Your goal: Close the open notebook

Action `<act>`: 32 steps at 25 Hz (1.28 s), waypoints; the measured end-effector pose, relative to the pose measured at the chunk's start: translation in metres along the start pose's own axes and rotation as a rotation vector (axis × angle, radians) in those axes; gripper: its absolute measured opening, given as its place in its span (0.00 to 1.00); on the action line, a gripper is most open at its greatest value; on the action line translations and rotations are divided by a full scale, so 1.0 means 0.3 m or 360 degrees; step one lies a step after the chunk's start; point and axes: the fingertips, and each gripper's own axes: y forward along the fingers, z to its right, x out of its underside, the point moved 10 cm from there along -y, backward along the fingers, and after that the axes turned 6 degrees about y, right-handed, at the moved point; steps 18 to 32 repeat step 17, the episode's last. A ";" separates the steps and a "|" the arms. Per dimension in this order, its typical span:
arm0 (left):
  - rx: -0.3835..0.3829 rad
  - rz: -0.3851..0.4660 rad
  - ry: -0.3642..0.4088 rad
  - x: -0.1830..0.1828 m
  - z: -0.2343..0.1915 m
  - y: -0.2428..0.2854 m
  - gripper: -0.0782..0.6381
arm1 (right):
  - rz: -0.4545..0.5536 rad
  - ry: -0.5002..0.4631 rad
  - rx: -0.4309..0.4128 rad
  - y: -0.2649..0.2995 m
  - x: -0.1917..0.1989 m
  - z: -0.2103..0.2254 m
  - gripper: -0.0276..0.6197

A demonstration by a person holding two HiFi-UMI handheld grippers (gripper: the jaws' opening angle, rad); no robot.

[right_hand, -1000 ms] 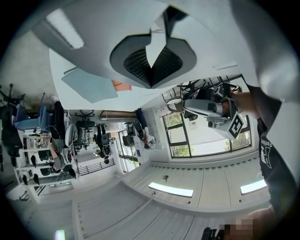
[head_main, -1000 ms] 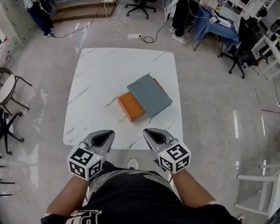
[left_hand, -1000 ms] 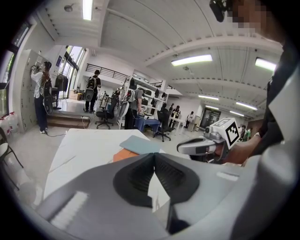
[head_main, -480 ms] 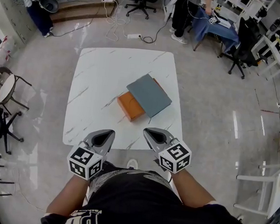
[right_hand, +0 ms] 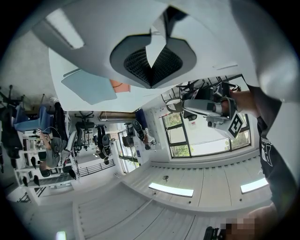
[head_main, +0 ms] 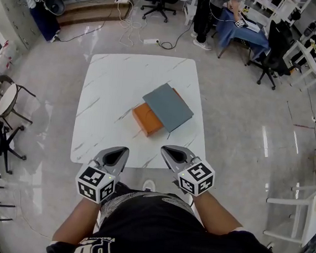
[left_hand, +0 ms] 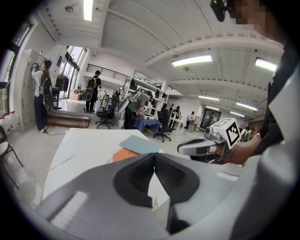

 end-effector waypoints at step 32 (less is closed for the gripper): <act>-0.0026 0.0022 -0.0004 0.014 0.006 -0.020 0.19 | 0.0001 -0.0002 -0.0013 0.001 0.018 -0.011 0.04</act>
